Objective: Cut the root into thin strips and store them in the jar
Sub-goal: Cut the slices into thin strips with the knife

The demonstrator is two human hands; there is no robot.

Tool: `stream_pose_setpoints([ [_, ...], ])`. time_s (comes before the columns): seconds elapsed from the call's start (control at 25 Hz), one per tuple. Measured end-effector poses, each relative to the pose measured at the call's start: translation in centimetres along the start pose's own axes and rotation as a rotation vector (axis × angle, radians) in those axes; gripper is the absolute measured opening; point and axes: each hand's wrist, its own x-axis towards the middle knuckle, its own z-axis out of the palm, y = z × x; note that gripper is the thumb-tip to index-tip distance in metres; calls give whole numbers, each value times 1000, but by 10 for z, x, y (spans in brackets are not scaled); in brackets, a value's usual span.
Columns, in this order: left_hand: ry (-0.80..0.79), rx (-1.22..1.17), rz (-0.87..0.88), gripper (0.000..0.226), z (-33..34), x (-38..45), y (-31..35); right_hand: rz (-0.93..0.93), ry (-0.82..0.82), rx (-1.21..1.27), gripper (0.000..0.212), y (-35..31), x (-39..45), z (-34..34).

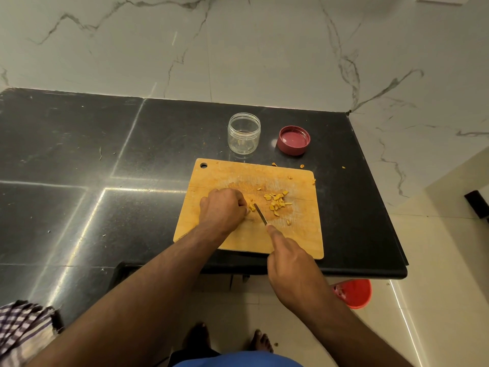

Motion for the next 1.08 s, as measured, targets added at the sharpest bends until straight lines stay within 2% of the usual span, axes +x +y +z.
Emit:
stream_pose_setpoints([
  [0.4,11,-3,-17,14,1,-2,1,7,-60,-29,55,-8,26,11],
  [0.6,23,18,-5,12,0,-1,2,4,-75,-38,53,-3,6,9],
  [0.8,13,12,1,14,2,-3,0,-5,-3,3,53,-1,-2,2],
  [1.08,22,4,-17,15,2,-4,-1,-10,-18,-20,53,-6,19,10],
])
